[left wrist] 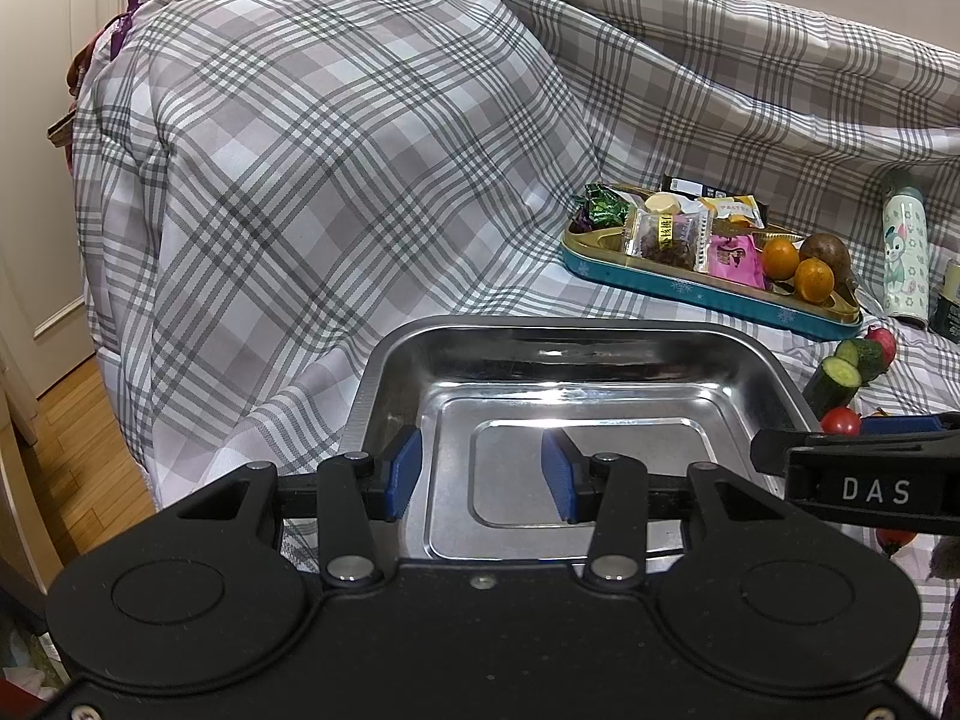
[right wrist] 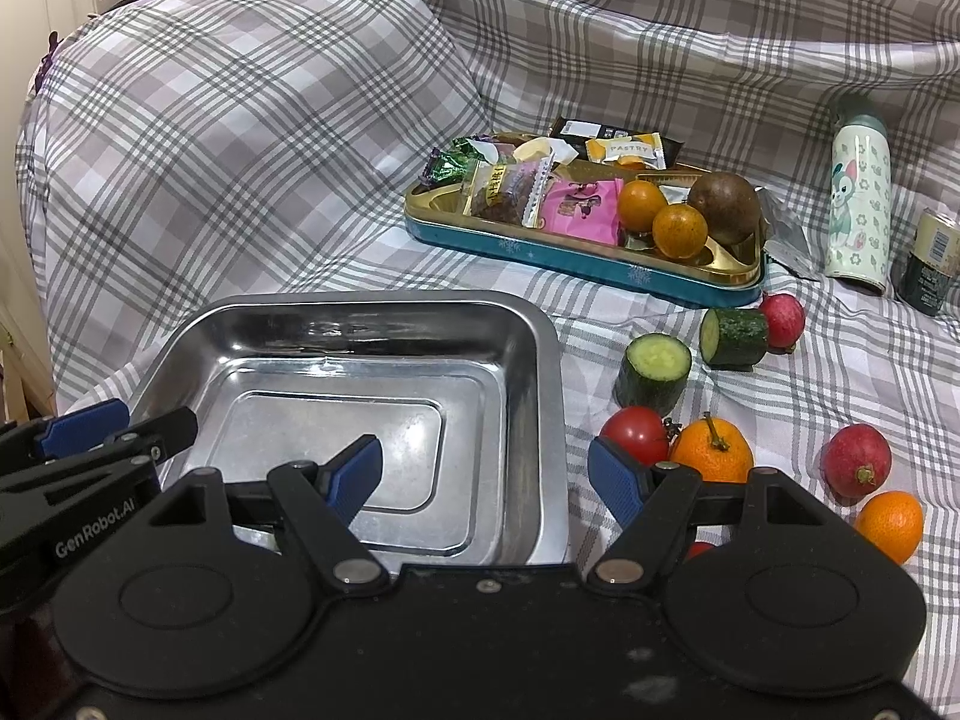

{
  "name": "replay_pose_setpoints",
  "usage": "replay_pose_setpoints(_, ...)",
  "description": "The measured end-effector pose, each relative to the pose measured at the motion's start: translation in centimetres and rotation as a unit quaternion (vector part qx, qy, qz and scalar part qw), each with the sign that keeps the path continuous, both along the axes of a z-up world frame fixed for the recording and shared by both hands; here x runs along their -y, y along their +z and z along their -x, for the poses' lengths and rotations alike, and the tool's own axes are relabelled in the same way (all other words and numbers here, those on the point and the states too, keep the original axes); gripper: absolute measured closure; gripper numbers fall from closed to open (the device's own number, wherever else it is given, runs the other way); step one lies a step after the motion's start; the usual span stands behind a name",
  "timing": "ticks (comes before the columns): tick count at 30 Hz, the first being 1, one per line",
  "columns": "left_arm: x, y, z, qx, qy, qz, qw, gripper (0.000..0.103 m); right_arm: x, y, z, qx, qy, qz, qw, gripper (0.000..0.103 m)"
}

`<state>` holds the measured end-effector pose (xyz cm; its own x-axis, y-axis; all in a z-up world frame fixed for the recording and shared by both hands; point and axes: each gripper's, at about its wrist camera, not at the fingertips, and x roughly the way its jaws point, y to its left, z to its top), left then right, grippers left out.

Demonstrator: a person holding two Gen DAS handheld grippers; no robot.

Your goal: Organize fruits

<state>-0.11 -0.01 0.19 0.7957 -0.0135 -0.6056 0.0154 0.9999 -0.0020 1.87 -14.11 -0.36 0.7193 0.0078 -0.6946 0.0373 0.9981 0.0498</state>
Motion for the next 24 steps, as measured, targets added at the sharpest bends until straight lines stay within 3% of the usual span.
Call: replay_pose_setpoints(24,0.23,0.03,-0.02,-0.001,-0.002,-0.002,1.0000,0.051,0.39,-0.05,-0.56,-0.010,-0.020,0.011,1.000,0.026)
